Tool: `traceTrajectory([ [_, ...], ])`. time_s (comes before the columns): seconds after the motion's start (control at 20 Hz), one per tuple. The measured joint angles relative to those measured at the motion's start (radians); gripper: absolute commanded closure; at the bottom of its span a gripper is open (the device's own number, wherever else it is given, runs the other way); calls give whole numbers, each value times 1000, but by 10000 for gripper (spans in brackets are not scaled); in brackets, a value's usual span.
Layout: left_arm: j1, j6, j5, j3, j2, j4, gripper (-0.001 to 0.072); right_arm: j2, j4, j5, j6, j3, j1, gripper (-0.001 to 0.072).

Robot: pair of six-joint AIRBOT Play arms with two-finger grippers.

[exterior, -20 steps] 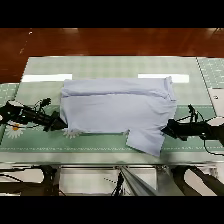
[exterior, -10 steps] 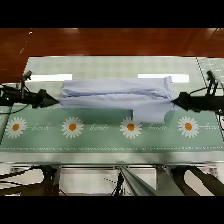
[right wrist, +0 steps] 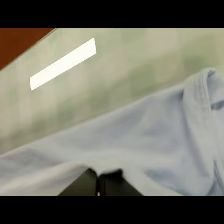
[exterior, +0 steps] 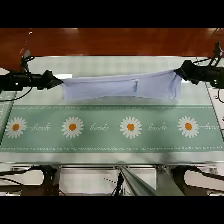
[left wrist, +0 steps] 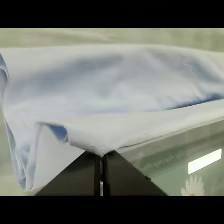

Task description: Fold the shirts.

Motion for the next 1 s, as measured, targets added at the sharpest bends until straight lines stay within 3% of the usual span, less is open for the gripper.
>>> traceTrajectory([
  [0.35,-12,-21,69,84,-158,-10,673,-206,16,-89,-11,86,61,678],
  [0.4,-12,-22,73,97,-175,-11,576,-216,2,-94,-11,90,64,561],
  [0.45,-12,-22,75,108,-190,-11,364,-224,-10,-97,-11,92,65,406],
  [0.5,-12,-23,79,115,-201,-11,184,-228,-26,-98,-11,93,64,336],
  [0.55,-11,-26,79,121,-209,-11,113,-227,-35,-95,-19,95,61,336],
  [0.7,8,-25,24,135,-221,-10,115,-190,-111,-71,-34,97,23,332],
  [0.8,32,-26,-35,146,-225,-6,120,-152,-223,-43,-12,97,-17,152],
  [0.85,42,-26,-75,150,-225,-6,124,-136,-294,-23,20,97,-41,109],
  [1.0,64,-26,-174,156,-225,-6,128,-126,-424,67,101,97,-116,100],
])
